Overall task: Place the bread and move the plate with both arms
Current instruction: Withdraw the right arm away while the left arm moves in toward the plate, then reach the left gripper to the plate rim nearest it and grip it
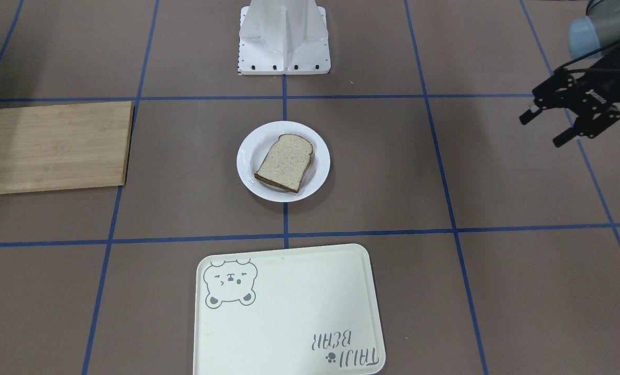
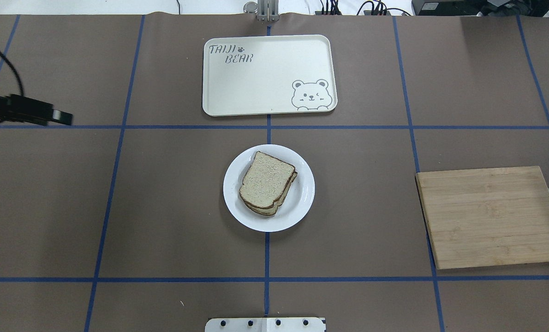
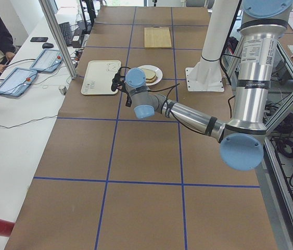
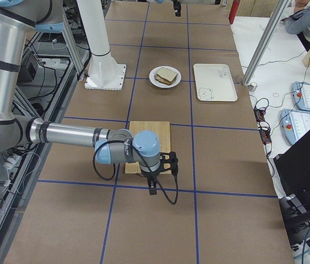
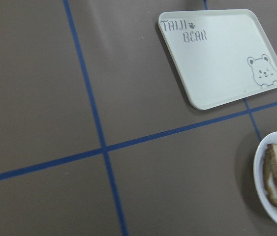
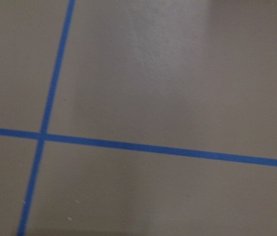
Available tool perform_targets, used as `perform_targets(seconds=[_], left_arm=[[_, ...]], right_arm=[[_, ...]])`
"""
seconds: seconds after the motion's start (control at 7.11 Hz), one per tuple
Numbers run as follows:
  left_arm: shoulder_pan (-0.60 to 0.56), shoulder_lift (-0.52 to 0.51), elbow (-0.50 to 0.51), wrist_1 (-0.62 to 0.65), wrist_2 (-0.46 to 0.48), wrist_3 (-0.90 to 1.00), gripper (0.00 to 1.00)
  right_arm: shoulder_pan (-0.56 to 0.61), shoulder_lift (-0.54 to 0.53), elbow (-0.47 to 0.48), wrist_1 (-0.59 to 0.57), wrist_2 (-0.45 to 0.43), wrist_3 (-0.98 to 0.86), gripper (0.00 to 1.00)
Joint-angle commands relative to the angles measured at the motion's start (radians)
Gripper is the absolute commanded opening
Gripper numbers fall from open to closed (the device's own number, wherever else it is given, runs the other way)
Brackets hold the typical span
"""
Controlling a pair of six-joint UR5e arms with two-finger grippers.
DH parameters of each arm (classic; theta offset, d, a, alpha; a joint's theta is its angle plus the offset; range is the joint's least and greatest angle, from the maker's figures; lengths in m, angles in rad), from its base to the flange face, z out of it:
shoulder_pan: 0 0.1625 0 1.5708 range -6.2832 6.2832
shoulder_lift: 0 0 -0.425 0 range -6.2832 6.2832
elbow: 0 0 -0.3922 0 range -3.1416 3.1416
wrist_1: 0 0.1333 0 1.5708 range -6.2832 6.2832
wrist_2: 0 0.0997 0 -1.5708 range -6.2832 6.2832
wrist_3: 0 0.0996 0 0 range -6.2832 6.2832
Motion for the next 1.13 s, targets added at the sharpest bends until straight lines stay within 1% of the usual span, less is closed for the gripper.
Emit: perform_targets(seconds=[0.0,0.28,0.42,0.56,0.7,0.84,0.99], left_arm=[[0.268,-0.125,0.064,-0.097,0.261,-0.273,0.98],[0.348,-0.217,0.205,-0.217,0.378,-0.43,0.97],[0.37,-0.259,0.266,-0.262,0.401,-0.499,0.95],[0.385,-0.276,0.306,-0.285,0.407,-0.504,0.91],[0.429,-0.282,0.34,-0.329,0.453,-0.504,0.84],[0.479,-0.311,0.376,-0.367,0.482,-0.504,0.65],[0.485,-0.331,0.391,-0.369,0.487,-0.504,0.49]], right_arm=[[0.028,-0.015,-0.013,0.004,-0.006,-0.017,1.0],[0.034,-0.011,-0.01,0.004,-0.008,-0.015,1.0],[0.034,-0.008,-0.01,0.004,-0.008,-0.011,1.0],[0.034,-0.005,-0.008,0.003,-0.008,-0.006,1.0],[0.034,0.0,-0.008,0.003,-0.006,-0.003,1.0],[0.034,0.002,-0.008,0.001,-0.006,-0.003,1.0],[0.034,0.008,-0.011,-0.002,-0.006,-0.001,1.0]])
